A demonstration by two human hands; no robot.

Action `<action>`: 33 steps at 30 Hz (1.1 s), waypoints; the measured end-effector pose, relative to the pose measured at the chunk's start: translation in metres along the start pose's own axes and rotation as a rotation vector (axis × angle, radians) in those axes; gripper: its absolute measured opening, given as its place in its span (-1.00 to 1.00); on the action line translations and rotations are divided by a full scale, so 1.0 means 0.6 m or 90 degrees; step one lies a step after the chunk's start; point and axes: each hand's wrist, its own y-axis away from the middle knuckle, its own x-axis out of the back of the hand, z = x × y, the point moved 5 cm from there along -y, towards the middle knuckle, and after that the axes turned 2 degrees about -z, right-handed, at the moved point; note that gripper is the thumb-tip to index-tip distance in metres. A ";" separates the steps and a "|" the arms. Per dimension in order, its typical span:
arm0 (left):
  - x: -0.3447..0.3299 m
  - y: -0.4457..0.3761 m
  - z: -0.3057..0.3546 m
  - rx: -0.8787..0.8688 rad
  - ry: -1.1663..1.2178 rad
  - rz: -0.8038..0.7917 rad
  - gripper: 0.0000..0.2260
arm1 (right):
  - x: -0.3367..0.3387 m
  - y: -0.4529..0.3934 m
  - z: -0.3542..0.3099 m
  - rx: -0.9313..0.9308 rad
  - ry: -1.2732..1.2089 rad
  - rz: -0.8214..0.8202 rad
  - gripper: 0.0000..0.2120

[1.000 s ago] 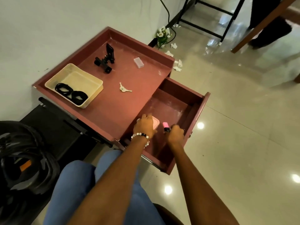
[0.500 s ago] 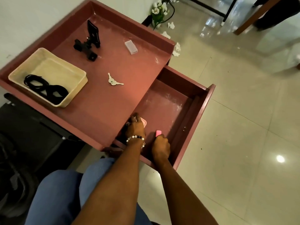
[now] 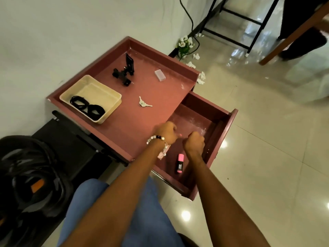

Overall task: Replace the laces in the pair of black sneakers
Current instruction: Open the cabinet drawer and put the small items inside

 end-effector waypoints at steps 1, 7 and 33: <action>0.029 0.009 0.011 -0.034 0.080 0.028 -0.73 | 0.014 -0.007 -0.011 0.009 -0.014 0.026 -0.80; 0.213 -0.005 -0.020 -0.038 0.198 0.271 -0.91 | 0.057 -0.049 -0.132 0.144 -0.083 0.052 -0.79; 0.330 -0.230 -0.159 0.024 -0.006 0.308 -0.38 | -0.019 -0.220 -0.364 0.356 -0.117 0.172 -0.71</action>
